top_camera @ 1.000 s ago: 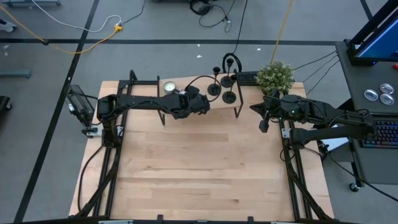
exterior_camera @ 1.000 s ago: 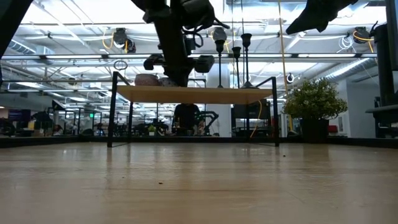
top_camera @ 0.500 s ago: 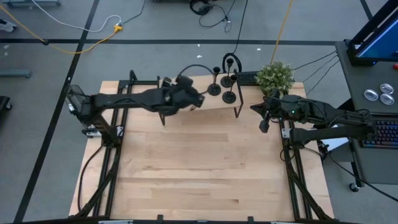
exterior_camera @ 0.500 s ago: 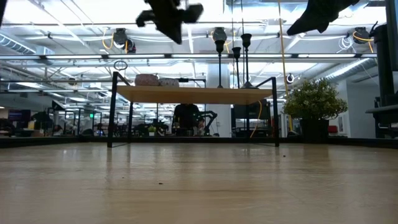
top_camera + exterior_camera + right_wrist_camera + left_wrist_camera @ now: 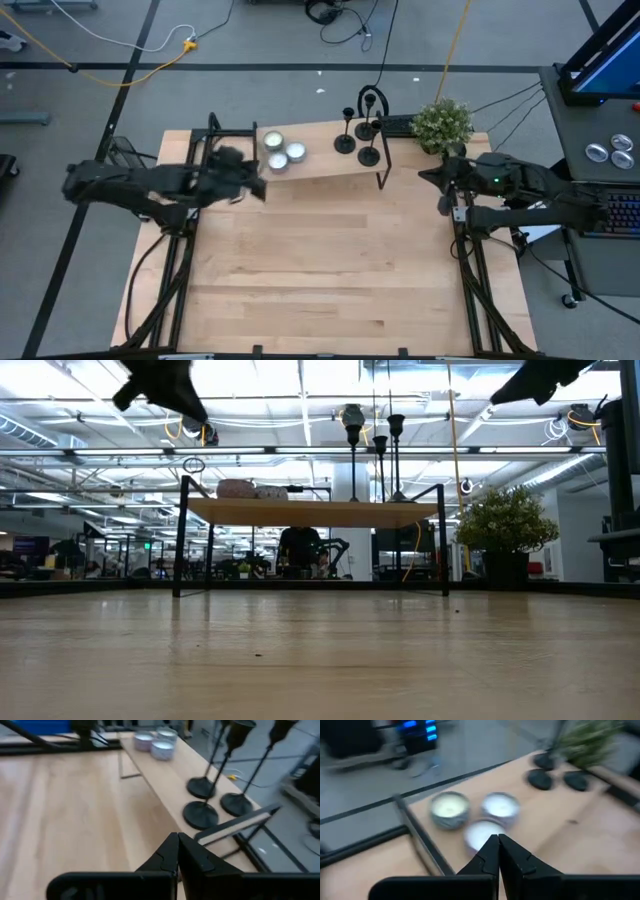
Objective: Pick & Place candle stick holders
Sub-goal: Return to Home Position
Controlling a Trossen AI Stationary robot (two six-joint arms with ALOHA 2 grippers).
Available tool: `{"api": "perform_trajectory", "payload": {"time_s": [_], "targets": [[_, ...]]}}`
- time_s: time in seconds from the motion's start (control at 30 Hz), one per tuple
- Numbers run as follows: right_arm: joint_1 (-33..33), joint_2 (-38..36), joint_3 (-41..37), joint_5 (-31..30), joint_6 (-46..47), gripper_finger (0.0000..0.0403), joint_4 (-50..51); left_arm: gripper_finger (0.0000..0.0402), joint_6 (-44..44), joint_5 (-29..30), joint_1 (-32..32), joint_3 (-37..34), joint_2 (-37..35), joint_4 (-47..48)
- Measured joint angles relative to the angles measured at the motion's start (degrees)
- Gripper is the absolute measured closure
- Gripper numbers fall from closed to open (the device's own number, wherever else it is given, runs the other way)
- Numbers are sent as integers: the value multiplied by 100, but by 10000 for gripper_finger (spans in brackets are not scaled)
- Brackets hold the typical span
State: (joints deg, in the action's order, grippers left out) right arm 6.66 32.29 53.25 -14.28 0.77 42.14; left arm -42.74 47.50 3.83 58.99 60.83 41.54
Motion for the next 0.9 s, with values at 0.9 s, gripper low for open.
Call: {"api": "perform_trajectory", "payload": {"time_s": [0.9], "targets": [[-2, -1307, -1772, 1459, 1213, 403, -1195, 398, 2132, -1866, 2273, -4163, -3962, -4780]]}}
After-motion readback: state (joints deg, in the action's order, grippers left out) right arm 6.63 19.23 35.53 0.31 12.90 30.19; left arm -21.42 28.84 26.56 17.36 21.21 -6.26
